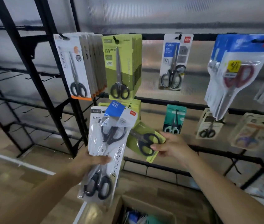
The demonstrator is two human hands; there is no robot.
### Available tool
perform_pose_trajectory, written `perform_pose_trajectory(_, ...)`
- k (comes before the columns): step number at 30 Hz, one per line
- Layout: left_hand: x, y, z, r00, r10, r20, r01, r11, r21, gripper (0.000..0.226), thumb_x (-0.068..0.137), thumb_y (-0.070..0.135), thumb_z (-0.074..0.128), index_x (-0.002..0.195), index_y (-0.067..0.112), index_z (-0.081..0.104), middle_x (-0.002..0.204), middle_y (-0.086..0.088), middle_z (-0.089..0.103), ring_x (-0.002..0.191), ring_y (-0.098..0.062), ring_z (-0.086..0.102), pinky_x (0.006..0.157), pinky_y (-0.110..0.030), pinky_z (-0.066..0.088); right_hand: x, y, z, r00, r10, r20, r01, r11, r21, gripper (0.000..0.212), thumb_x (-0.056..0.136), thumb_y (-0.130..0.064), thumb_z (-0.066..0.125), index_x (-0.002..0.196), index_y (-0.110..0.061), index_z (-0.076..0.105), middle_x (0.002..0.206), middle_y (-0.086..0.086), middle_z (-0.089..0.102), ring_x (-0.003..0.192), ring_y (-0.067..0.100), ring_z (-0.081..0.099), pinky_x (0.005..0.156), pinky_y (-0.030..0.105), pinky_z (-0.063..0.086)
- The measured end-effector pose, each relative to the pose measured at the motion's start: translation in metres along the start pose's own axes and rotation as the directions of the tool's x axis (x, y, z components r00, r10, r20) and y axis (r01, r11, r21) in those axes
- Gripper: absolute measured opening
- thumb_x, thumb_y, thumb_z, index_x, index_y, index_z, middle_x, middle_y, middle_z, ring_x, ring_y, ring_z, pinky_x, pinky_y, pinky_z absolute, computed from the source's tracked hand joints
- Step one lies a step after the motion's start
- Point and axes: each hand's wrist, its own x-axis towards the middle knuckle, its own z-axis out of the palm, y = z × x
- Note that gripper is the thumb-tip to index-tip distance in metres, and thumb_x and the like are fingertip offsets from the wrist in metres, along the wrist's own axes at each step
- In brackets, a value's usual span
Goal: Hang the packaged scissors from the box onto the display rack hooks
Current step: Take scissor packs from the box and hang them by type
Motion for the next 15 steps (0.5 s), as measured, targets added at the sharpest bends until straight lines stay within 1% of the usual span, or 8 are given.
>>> perform_pose_trajectory(1, 0.001, -0.004, -0.007, 1.000, -0.005, -0.025, 0.005, 1.000, -0.014, 0.071, 0.053, 0.013, 0.085, 0.118, 0.003, 0.059, 0.108, -0.015, 0.070, 0.101, -0.032, 0.067, 0.080, -0.036, 0.055, 0.004, 0.006, 0.008, 1.000, 0.005, -0.025, -0.004, 1.000, 0.017, 0.053, 0.067, 0.007, 0.076, 0.106, -0.026, 0.061, 0.076, 0.001, 0.072, 0.061, 0.014, 0.065, 0.052, 0.027, 0.053)
perform_pose_trajectory(2, 0.002, -0.007, -0.014, 0.998, -0.014, -0.063, 0.012, 0.999, -0.031, 0.069, 0.054, 0.008, 0.085, 0.117, 0.004, 0.059, 0.106, -0.014, 0.071, 0.099, -0.032, 0.067, 0.077, -0.034, 0.056, 0.007, 0.011, 0.018, 0.999, 0.015, -0.051, -0.013, 0.999, 0.035, 0.056, 0.067, 0.009, 0.075, 0.109, -0.025, 0.060, 0.079, 0.003, 0.072, 0.063, 0.018, 0.065, 0.057, 0.032, 0.056)
perform_pose_trajectory(3, 0.003, -0.011, -0.022, 0.995, -0.027, -0.094, 0.023, 0.999, -0.044, 0.066, 0.055, 0.003, 0.084, 0.117, 0.005, 0.059, 0.104, -0.012, 0.072, 0.097, -0.031, 0.068, 0.073, -0.031, 0.056, 0.010, 0.019, 0.027, 0.997, 0.018, -0.081, -0.015, 0.999, 0.044, 0.053, 0.068, 0.010, 0.074, 0.111, -0.018, 0.061, 0.080, 0.004, 0.070, 0.063, 0.018, 0.064, 0.060, 0.036, 0.055)
perform_pose_trajectory(5, 0.006, -0.017, -0.039, 0.991, -0.054, -0.122, 0.048, 0.998, -0.052, 0.066, 0.054, 0.002, 0.084, 0.116, 0.007, 0.060, 0.102, -0.009, 0.072, 0.094, -0.027, 0.069, 0.074, -0.032, 0.055, 0.014, 0.034, 0.045, 0.987, 0.019, -0.160, -0.011, 0.999, 0.051, 0.043, 0.070, 0.010, 0.073, 0.107, -0.007, 0.062, 0.074, 0.002, 0.067, 0.054, 0.011, 0.061, 0.053, 0.028, 0.052)
perform_pose_trajectory(8, 0.012, -0.021, -0.065, 0.983, -0.080, -0.166, 0.072, 0.996, -0.054, 0.062, 0.050, 0.006, 0.084, 0.108, 0.010, 0.065, 0.099, -0.007, 0.074, 0.090, -0.023, 0.071, 0.075, -0.031, 0.052, 0.020, 0.056, 0.068, 0.949, 0.021, -0.315, 0.017, 0.993, 0.118, 0.030, 0.072, 0.011, 0.071, 0.093, -0.008, 0.061, 0.066, 0.000, 0.066, 0.050, 0.006, 0.060, 0.045, 0.020, 0.048)
perform_pose_trajectory(10, 0.018, -0.021, -0.081, 0.978, -0.072, -0.193, 0.068, 0.997, -0.028, 0.053, 0.054, 0.001, 0.084, 0.103, 0.014, 0.067, 0.096, -0.004, 0.074, 0.088, -0.018, 0.071, 0.075, -0.029, 0.051, 0.025, 0.067, 0.083, 0.908, 0.072, -0.412, 0.011, 0.981, 0.194, 0.028, 0.074, 0.008, 0.070, 0.094, -0.009, 0.060, 0.072, 0.002, 0.067, 0.057, 0.011, 0.063, 0.047, 0.021, 0.051)
perform_pose_trajectory(13, 0.028, -0.022, -0.101, 0.970, -0.110, -0.218, 0.105, 0.994, -0.036, 0.036, 0.067, -0.001, 0.077, 0.100, 0.011, 0.068, 0.096, -0.008, 0.074, 0.092, -0.024, 0.070, 0.083, -0.033, 0.050, 0.035, 0.077, 0.104, 0.853, 0.189, -0.486, -0.047, 0.956, 0.290, 0.032, 0.075, 0.003, 0.072, 0.100, -0.011, 0.058, 0.088, 0.010, 0.069, 0.065, 0.021, 0.065, 0.050, 0.024, 0.054)
perform_pose_trajectory(15, 0.032, -0.024, -0.110, 0.968, -0.139, -0.209, 0.133, 0.990, -0.043, 0.033, 0.070, 0.001, 0.076, 0.101, 0.006, 0.067, 0.094, -0.012, 0.074, 0.088, -0.027, 0.070, 0.076, -0.031, 0.053, 0.039, 0.085, 0.116, 0.824, 0.247, -0.511, -0.079, 0.942, 0.327, 0.028, 0.074, 0.001, 0.073, 0.096, -0.012, 0.061, 0.085, 0.010, 0.071, 0.061, 0.021, 0.066, 0.052, 0.026, 0.054)
